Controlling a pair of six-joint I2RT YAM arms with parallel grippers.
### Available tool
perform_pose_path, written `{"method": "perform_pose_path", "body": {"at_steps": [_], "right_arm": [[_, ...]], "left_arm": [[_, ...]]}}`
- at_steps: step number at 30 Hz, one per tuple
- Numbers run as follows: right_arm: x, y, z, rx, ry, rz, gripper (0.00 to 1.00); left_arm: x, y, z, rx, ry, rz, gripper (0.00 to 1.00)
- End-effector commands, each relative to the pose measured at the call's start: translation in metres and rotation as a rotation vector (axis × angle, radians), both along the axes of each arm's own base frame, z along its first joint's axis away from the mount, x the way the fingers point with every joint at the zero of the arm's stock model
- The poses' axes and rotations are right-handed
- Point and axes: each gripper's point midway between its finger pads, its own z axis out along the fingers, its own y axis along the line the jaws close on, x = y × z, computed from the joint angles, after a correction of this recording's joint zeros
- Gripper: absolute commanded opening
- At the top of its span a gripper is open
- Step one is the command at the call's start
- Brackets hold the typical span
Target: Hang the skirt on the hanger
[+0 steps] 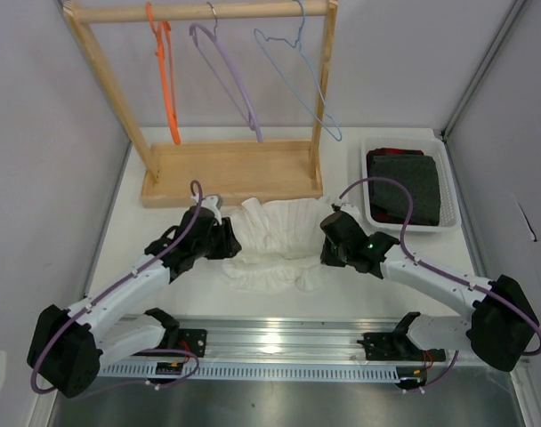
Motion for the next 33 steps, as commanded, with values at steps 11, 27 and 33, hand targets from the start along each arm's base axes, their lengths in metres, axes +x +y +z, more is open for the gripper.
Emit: {"method": "perform_pose_path", "body": {"at_steps": [11,27,33], "right_arm": [[0.016,0.003,0.008,-0.014,-0.058,-0.05,0.0],[0.026,-0.005,0.077,-0.016,-0.174,-0.054,0.75],[0.039,0.002,0.186,0.076,-0.376,0.012,0.69]], "left_arm": [[0.009,-0.021,0.137,-0.126,-0.309,-0.145,0.59],[0.016,-0.032,0.205,-0.17,-0.43,-0.178,0.6],[0.016,-0.032,0.203,-0.153,-0.424,-0.186,0.61]]}}
